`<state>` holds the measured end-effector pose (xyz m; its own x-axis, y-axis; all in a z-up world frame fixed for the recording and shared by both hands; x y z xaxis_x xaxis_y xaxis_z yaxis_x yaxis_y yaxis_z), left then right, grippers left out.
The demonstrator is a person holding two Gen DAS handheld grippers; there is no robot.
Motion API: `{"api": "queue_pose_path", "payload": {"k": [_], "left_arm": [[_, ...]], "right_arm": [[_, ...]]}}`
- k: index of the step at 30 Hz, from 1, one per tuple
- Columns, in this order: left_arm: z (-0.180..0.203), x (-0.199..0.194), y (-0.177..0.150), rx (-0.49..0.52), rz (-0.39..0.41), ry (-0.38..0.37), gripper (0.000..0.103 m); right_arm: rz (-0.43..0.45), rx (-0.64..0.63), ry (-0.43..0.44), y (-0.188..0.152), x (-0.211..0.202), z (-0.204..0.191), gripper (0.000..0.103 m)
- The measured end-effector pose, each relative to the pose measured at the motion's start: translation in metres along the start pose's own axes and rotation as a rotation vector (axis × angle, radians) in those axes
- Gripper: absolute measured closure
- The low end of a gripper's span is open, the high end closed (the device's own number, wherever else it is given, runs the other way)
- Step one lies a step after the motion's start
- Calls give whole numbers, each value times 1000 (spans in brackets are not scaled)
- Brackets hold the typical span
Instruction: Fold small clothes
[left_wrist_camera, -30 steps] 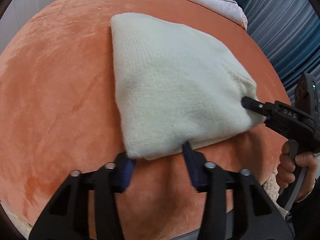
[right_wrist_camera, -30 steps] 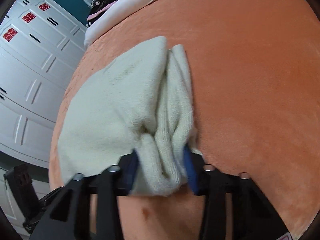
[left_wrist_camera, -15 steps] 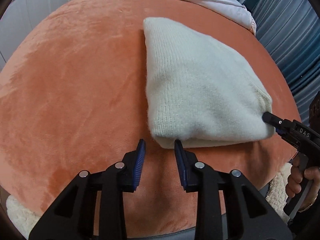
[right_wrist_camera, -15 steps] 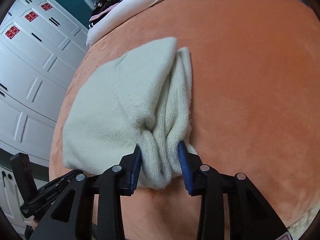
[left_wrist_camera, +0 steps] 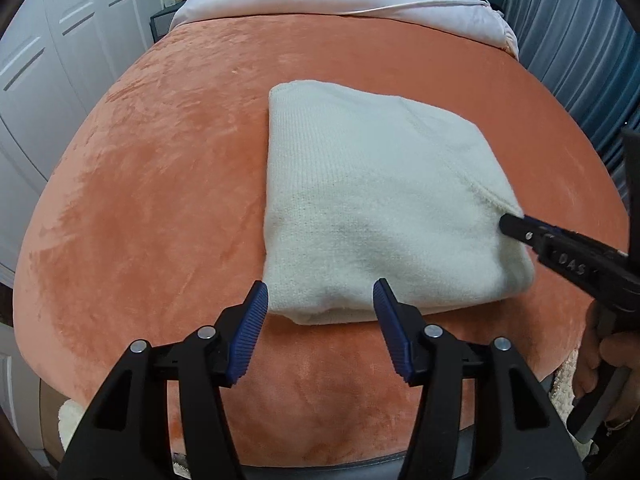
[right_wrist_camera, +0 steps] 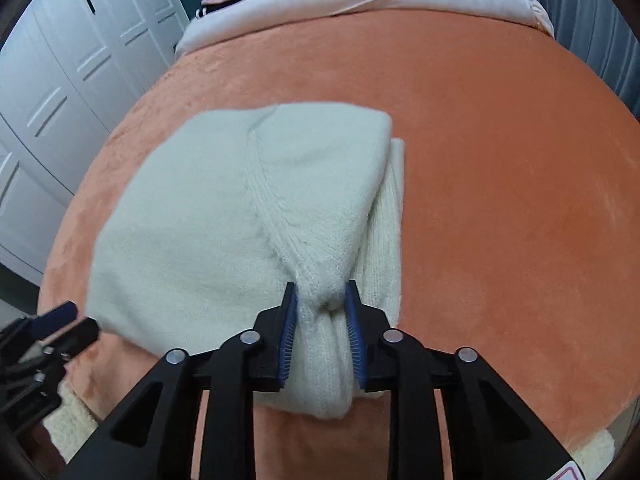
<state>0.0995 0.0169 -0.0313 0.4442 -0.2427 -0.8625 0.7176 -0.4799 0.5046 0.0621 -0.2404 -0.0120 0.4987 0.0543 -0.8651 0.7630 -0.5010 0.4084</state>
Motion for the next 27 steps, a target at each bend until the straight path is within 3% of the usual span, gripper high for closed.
{"api": "queue_pose_path", "payload": {"k": [3,8,14,19,24,26,27], "left_arm": [[4,6,-1,2,-20,4,50],[9,11,-5,-4,-42,6,50],[11,12,-10,-11,-63,35,50],[14,10,-16,-11,-71,62,50],[19,1,-23,7,-43,154,21],[23,-1,-25,15,-31,175,15],[26,-2,-26,18,-28,186,14]], "right_arm": [[29,23,31,-10,-21,6,83],[-73,-9,-57,-22,19,15,84],[-92,-15,-94,-8,37,12,86],[-79,36,-56,-9,20,15,82],[-14,137,26,-33,-20,28,76],[5,142,24,-46,-31,29,75],[21,141,16,-52,-37,31,68]]}}
Point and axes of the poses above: each gripper's, at about its wrist camera, not at the fingertips, and x roughly the way its jaws point, z to its right, y to its top, the point moved 3 cm from there along x, roughly the way its jaws point, and after that the axes turned 15 degrees about x, right-handed, at the moved point
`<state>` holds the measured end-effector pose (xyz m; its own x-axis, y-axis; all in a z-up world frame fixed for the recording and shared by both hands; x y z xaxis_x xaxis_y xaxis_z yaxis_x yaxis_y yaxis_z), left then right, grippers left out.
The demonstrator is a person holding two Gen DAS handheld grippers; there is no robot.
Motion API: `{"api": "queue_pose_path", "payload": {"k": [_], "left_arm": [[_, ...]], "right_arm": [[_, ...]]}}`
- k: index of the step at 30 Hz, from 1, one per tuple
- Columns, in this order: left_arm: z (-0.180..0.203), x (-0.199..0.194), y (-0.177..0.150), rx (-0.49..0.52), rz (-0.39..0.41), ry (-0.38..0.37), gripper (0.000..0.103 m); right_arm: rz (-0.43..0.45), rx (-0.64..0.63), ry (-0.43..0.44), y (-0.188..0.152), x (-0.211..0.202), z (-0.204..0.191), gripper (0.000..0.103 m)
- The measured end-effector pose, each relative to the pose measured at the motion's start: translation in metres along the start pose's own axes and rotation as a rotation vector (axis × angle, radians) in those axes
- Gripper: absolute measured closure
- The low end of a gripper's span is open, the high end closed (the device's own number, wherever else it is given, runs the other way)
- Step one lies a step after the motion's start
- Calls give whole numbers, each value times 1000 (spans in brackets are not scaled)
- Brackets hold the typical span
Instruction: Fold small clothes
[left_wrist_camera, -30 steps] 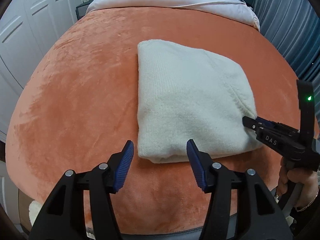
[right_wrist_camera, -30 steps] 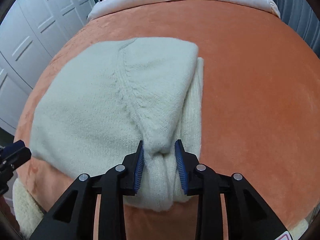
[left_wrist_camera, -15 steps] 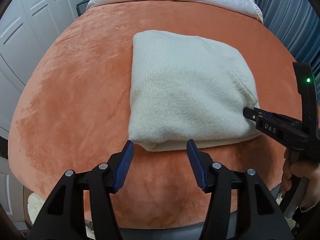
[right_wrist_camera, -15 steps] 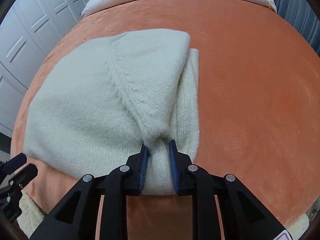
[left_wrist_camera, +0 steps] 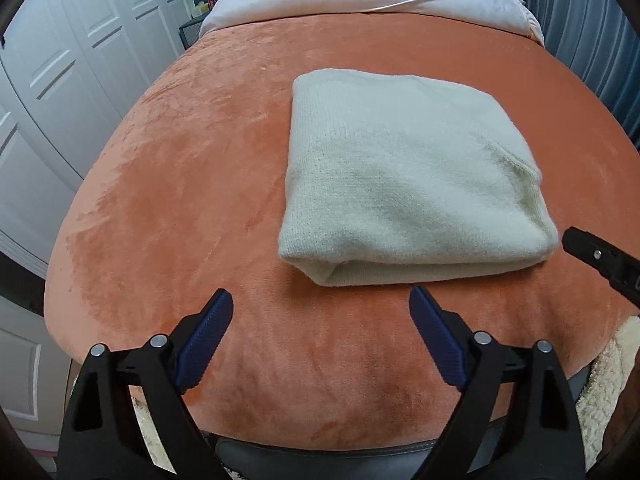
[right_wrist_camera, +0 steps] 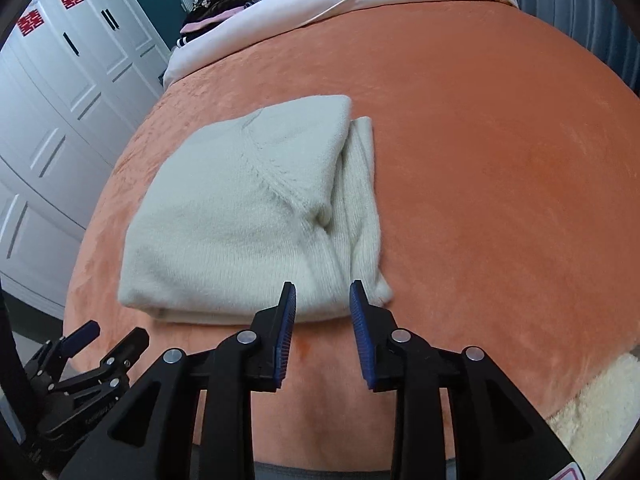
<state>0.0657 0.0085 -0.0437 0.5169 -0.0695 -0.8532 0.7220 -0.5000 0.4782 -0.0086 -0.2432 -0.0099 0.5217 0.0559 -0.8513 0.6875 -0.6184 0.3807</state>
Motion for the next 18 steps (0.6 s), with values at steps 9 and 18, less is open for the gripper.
{"api": "queue_pose_path", "payload": {"k": [9,18], "left_arm": [[17,-4,-18,-55,3,-29,12],[36,-10,-34,-38,22,0,12]], "right_arm": [[111,3,-57,-45,-28,15,34],[124,-23,-63,-74,-31,20,30]]}}
Point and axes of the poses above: each gripper's, at about its wrist camera, not at the fingertips, and x roughly the way its jaws point, z to its right, y to its top, the point moved 3 cm from there along x, roughly the way its jaws point, and after that the axes turned 15 degrees about x, right-handed, at the moved point
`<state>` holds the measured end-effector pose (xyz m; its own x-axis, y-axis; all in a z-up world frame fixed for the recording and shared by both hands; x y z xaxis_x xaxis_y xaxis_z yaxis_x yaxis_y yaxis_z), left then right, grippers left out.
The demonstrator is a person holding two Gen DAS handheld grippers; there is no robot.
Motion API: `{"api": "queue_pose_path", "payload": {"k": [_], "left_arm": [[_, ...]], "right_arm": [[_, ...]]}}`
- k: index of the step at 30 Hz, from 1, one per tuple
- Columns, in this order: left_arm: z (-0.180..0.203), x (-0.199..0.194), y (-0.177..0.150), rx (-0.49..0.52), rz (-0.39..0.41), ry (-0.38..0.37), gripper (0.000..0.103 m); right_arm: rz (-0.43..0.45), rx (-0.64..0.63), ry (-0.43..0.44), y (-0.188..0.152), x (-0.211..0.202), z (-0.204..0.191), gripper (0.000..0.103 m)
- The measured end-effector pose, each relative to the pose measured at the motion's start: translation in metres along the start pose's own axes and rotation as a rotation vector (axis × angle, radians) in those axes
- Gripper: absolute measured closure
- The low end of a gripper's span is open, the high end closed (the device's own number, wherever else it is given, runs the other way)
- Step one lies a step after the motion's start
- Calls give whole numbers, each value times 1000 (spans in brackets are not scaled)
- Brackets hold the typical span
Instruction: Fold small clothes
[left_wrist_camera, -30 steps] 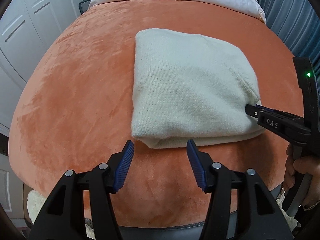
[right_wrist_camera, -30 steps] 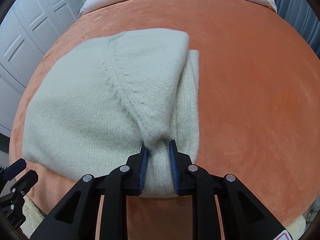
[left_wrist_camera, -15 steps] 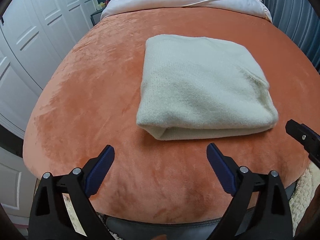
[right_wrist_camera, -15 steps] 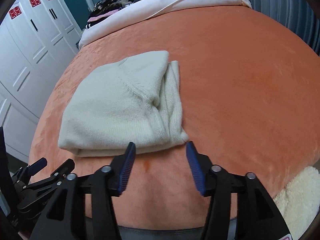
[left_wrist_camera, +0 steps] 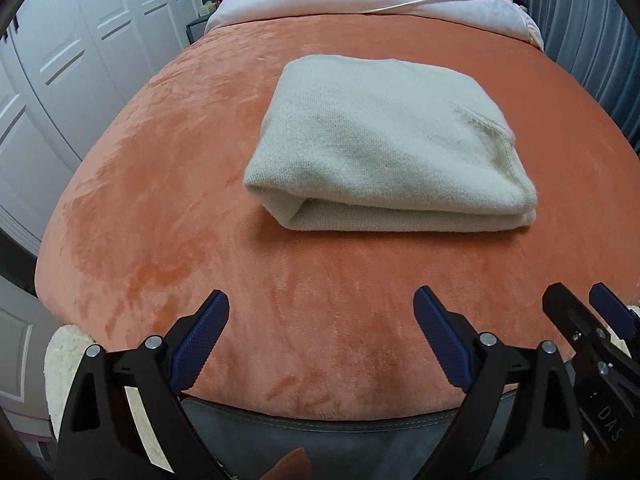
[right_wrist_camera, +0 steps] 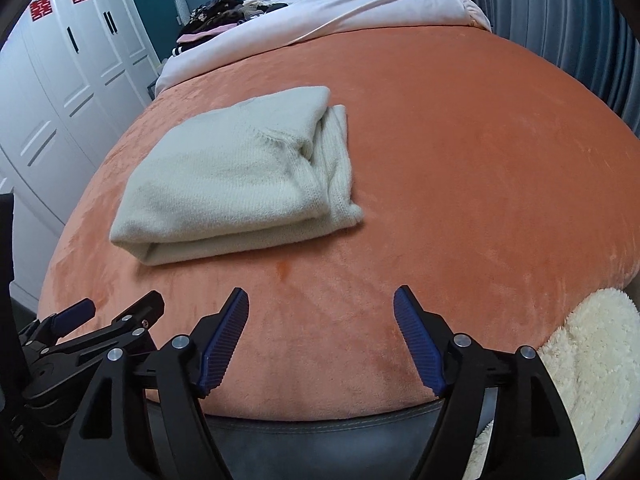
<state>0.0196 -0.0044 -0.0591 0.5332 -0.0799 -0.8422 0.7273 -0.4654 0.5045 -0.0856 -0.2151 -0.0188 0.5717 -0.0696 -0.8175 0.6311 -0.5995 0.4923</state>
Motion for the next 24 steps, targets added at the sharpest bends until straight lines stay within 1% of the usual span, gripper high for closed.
{"api": "queue_pose_path", "payload": {"k": [3,9,17,24], "left_arm": [[3,-5,-2,13,15,15,12],[4,-13,-7,-6,33,29,12],[8,-16,-15,-10,35,33,12],[7,-17,-15,-19,36,41,8]], "right_arm": [[9,-12,6,-6,-4,-4,29],[26,-20,10,-14,-12,-6,29],[32,-29,3,-22,-17,-1,29],[38,-27,11,-20,-19,2,29]]}}
Point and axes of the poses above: each gripper's, at about its wrist camera, not at the fingertips, and x roughly the way its jaws point, z to its right, y to its top, the point moved 3 cm from there along x, roughly the way its jaws point, and after that the axes turned 15 degrees about x, right-handed, at the moved point
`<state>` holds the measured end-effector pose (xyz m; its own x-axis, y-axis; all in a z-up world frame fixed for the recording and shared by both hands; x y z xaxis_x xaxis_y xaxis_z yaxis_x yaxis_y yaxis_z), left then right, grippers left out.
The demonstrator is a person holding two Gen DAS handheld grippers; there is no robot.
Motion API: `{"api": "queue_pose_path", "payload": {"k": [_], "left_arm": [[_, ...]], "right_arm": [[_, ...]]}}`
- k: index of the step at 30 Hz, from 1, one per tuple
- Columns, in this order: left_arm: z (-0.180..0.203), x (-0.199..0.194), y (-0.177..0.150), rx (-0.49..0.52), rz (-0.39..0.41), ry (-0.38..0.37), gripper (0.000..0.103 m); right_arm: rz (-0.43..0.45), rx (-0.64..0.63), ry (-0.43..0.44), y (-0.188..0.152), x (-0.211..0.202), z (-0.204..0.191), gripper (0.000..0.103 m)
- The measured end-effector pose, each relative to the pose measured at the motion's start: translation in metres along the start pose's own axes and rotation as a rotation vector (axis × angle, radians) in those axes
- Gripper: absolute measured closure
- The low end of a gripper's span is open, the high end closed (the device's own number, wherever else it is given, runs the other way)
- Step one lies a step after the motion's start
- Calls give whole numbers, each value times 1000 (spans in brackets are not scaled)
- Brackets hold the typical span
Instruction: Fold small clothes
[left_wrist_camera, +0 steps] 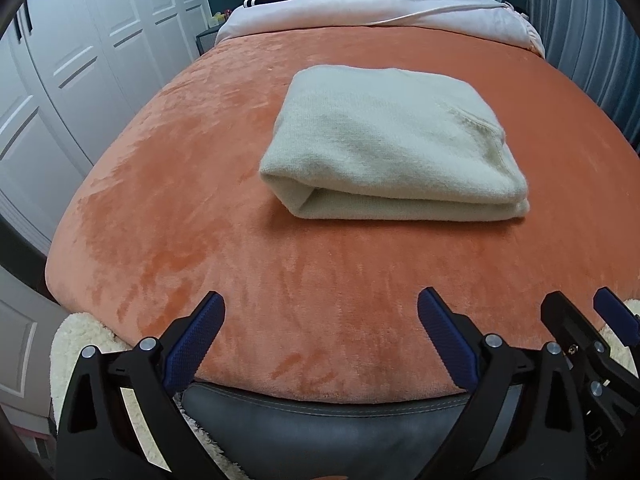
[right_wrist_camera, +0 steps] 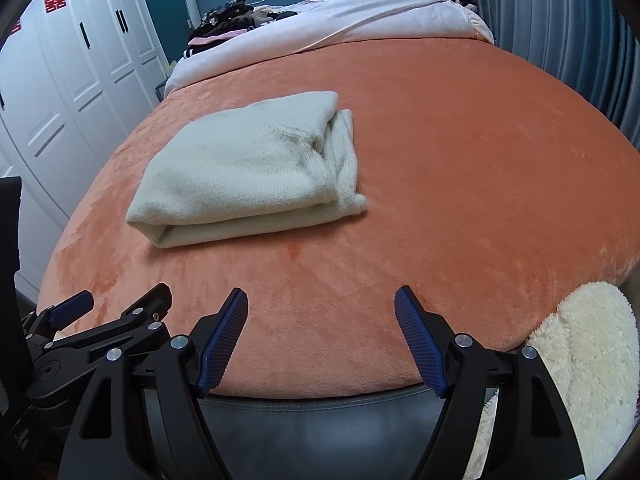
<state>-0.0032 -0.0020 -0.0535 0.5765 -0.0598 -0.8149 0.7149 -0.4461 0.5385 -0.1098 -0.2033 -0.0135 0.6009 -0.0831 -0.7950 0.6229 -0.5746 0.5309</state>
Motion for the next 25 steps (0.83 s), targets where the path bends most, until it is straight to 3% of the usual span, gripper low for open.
{"api": "queue_pose_path", "payload": {"k": [15,25], "left_arm": [[0,4,-4,0,-2,-9,8],[-6,15,-6,-25,-49,-8,9]], "right_arm": [[-15,16,-9,-3,2,3,29],[-36,0,-45,-6,8,-7,29]]}}
Point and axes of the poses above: each gripper's, at about its wrist camera, not at the fingertips, and x roughly the way its jaws point, z to its right, y to its top, the point moved 3 cm from there along x, roughly the way its jaws point, and after that the axes turned 15 degrees about x, right-handed, at the moved point
